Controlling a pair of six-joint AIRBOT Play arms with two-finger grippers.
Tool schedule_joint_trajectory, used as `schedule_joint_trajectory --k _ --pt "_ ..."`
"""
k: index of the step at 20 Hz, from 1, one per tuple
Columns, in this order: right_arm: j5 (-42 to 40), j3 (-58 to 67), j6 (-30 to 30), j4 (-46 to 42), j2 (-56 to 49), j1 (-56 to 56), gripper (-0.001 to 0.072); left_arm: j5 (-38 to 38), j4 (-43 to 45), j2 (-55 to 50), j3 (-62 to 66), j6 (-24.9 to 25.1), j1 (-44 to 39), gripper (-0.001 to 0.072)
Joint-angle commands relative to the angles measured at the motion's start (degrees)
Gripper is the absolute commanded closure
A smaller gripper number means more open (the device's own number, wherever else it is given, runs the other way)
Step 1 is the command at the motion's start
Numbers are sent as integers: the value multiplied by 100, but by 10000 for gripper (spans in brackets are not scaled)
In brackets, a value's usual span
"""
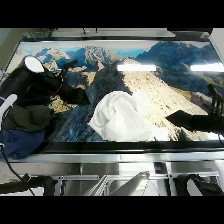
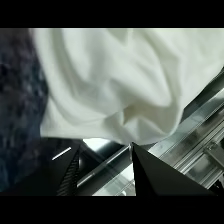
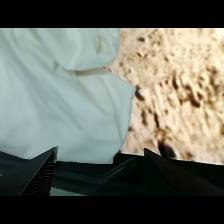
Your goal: Fold the shirts.
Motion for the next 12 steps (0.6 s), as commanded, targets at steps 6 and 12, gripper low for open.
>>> schedule_joint_trajectory --k 6,12 --pt "-498 -667 -1792 1447 -1556 11 111 1287 -1333 -514 -1698 925 -378 371" --pt "-750 -660 -2704 2159 -3047 610 111 1248 -1342 -1156 -1161 925 -988 371"
